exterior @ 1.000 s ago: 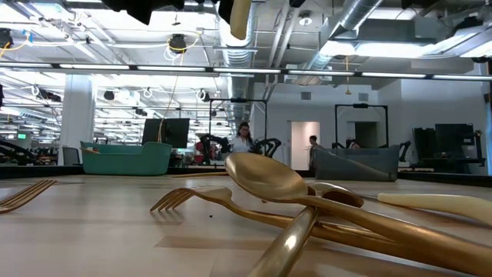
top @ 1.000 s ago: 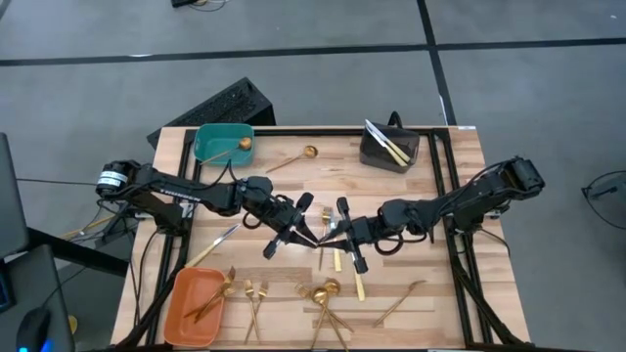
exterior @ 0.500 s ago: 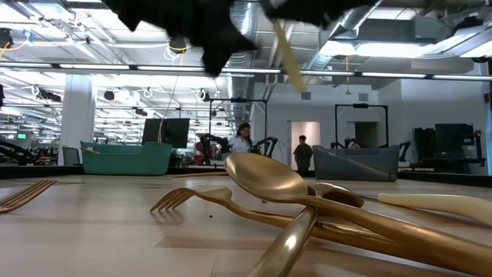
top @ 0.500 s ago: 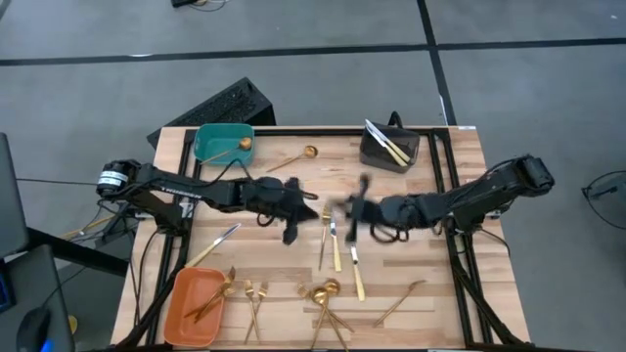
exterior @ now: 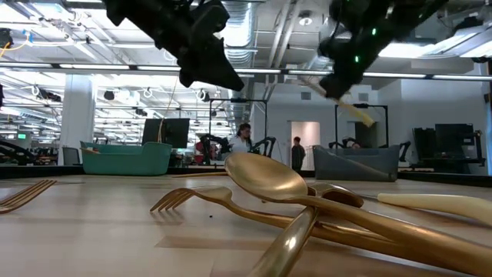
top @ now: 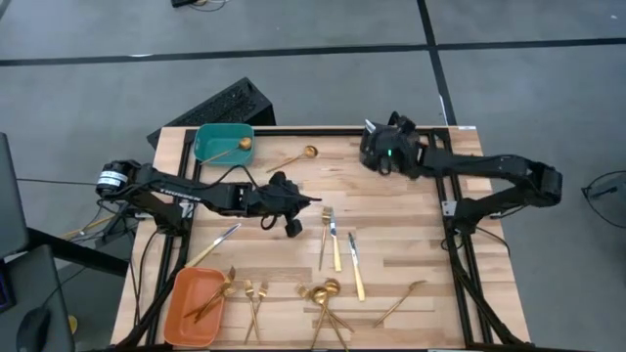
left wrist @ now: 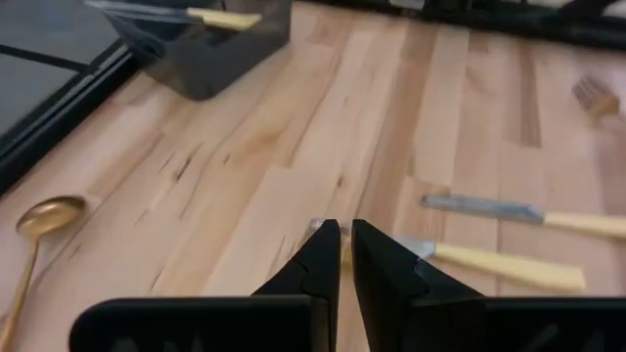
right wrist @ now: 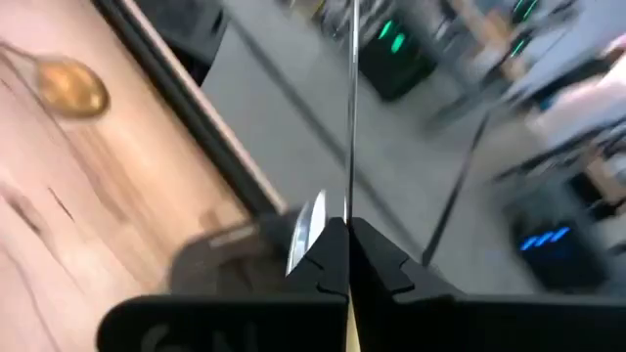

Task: Sort silverware by color (type)
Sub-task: Put the knife into the black bin, then put the fork into the orange bin

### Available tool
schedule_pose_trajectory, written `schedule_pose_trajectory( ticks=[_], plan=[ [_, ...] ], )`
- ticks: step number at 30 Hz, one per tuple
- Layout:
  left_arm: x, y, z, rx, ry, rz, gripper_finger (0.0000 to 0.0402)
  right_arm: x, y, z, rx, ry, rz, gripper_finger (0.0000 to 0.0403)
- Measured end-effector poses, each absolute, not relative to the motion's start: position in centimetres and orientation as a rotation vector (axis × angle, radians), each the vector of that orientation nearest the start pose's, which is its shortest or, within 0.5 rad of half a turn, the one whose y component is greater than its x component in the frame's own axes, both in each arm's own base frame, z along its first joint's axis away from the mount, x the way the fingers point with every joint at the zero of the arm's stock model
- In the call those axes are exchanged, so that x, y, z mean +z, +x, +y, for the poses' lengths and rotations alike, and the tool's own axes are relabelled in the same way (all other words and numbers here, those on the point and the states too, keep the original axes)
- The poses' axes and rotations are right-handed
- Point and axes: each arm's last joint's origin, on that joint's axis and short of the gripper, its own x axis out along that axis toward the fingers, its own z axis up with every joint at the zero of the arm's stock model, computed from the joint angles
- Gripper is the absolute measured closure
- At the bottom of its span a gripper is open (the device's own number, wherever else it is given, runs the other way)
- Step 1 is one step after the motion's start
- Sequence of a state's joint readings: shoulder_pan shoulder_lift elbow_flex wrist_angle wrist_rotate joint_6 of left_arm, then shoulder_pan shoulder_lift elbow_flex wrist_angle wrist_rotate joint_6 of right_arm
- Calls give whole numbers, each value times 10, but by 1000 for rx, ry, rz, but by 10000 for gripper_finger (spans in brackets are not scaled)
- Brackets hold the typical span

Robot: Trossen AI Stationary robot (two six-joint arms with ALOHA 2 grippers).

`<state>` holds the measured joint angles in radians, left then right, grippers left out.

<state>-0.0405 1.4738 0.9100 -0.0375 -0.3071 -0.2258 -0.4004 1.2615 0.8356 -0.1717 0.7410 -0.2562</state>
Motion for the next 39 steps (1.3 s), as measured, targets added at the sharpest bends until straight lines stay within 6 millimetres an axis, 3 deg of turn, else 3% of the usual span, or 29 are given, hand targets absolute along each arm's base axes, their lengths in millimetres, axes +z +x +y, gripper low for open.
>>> schedule_pose_trajectory(
  ticks=[4, 11, 18, 25, 29, 32, 39],
  plan=[
    [228, 309, -8, 365, -75, 608, 384, 248, 226, -150, -1013, -236, 786, 384],
    [223, 304, -7, 450, -33, 633, 384, 225, 221, -175, -958, -166, 884, 376],
    [212, 300, -9, 459, -71, 629, 383, 205, 215, -178, -916, -33, 998, 294],
    [206, 297, -12, 485, -59, 625, 383, 216, 208, -172, -955, 29, 948, 246],
    [207, 298, -11, 493, -66, 606, 383, 227, 208, -159, -957, 106, 877, 245],
    [210, 301, -13, 461, -102, 563, 383, 234, 215, -138, -851, 222, 802, 249],
    [195, 319, -27, 262, -116, 543, 383, 229, 248, -63, -442, 261, 708, 258]
  ],
)
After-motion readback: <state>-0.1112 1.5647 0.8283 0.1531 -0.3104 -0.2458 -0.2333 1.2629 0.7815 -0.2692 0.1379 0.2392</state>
